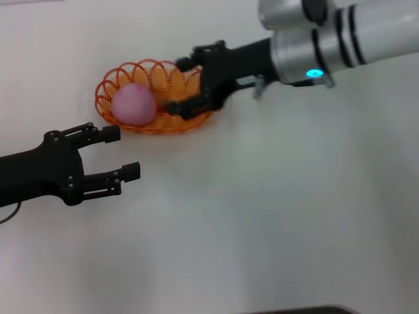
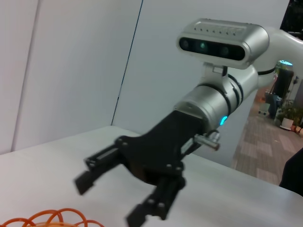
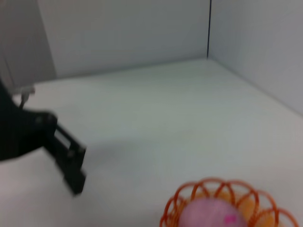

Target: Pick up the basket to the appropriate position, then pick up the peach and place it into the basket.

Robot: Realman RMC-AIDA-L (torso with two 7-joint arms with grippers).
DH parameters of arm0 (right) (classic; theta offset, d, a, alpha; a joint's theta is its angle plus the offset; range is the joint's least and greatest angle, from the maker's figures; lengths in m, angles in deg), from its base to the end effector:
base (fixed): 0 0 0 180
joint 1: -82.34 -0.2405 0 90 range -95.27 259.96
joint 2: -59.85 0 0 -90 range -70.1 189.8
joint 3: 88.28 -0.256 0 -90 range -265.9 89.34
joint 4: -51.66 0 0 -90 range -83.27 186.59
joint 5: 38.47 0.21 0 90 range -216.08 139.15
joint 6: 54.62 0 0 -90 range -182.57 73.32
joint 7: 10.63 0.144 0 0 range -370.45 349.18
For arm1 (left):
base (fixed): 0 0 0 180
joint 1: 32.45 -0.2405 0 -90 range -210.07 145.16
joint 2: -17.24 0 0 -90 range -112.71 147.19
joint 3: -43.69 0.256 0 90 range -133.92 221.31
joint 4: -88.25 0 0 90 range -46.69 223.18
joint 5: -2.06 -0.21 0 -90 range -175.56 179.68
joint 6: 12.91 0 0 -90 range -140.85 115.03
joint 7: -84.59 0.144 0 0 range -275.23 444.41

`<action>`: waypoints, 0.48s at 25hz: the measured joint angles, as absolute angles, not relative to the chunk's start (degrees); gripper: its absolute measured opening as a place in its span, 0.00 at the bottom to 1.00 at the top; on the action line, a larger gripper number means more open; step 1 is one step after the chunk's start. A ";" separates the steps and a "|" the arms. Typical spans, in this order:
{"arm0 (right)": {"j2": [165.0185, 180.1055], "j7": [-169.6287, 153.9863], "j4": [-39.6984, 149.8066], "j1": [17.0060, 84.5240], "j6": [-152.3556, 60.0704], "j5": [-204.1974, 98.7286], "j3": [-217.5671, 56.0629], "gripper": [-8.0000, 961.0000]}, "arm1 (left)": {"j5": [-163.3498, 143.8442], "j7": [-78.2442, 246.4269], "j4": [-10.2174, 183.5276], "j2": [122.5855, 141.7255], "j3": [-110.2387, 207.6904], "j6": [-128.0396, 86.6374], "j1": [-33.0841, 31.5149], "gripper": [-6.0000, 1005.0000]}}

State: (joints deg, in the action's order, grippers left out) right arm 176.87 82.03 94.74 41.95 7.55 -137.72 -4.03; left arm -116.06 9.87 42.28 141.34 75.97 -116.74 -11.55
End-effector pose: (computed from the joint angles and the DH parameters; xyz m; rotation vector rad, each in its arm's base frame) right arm 0.1628 0.3828 -0.0700 -2.8928 0.3167 0.3208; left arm -0.2777 0.2636 0.0038 -2.7476 -0.5992 -0.8518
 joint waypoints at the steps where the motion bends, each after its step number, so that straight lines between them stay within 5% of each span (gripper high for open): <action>1: 176.74 83.47 96.67 43.04 9.74 -140.38 -5.48 0.97 | -116.06 9.85 42.28 141.34 75.96 -116.73 -11.55 0.82; 12: 176.73 88.43 106.29 46.93 27.31 -160.36 -21.67 0.97 | -116.06 9.64 42.34 141.36 76.13 -116.52 -11.53 0.82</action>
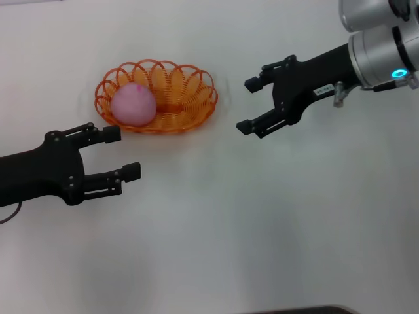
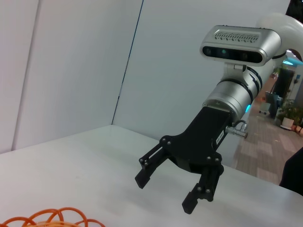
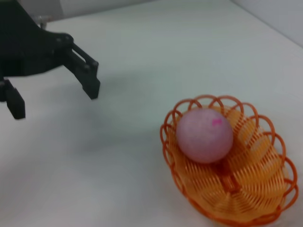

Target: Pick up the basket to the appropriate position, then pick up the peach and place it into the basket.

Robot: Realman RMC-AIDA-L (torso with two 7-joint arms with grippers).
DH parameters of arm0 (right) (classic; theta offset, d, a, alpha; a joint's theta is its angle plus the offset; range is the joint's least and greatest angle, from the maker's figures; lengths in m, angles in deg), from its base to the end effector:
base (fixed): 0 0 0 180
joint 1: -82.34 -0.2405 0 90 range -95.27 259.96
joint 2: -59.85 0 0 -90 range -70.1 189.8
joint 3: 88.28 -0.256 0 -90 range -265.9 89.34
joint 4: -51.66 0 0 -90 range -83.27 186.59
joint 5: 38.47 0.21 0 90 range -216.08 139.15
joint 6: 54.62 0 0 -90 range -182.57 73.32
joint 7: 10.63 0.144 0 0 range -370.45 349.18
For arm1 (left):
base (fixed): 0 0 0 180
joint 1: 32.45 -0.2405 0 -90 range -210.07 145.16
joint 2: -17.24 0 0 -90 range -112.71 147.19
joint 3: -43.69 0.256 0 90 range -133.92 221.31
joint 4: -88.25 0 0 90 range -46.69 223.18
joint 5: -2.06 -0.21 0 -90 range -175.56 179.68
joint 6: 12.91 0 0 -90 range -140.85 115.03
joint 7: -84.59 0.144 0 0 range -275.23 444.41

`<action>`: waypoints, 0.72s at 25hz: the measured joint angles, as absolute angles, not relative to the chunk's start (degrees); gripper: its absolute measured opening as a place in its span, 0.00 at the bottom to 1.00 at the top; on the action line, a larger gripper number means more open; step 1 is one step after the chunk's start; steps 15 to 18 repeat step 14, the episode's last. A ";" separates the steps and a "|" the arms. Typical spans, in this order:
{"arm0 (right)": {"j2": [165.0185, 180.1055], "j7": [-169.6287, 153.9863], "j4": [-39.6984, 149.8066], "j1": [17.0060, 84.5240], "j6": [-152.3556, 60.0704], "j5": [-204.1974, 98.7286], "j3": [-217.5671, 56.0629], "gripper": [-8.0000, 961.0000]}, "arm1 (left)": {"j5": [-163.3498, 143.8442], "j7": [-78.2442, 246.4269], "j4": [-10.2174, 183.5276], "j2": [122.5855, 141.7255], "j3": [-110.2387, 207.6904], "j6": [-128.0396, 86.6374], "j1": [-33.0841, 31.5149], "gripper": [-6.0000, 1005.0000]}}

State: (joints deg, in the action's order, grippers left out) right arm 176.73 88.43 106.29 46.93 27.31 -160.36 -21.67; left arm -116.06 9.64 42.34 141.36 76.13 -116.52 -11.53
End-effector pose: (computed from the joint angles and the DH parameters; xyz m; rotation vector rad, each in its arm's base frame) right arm 0.2033 0.3658 -0.0113 -2.9473 0.3972 0.0878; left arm -0.2777 0.2640 0.0031 -2.7479 -0.6059 -0.8499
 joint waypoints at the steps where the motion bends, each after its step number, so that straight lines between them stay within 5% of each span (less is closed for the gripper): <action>1: 176.83 88.30 106.59 47.15 27.44 -160.57 -21.92 0.97 | -116.06 9.50 42.35 141.37 76.12 -116.52 -11.52 0.82; 10: 178.97 79.99 110.96 53.40 33.69 -158.77 -33.13 0.97 | -116.07 9.00 42.58 141.43 76.00 -115.54 -11.45 0.82; 18: 179.14 73.78 109.29 57.14 37.62 -153.77 -40.55 0.97 | -116.07 9.03 43.22 141.43 76.00 -114.90 -11.39 0.82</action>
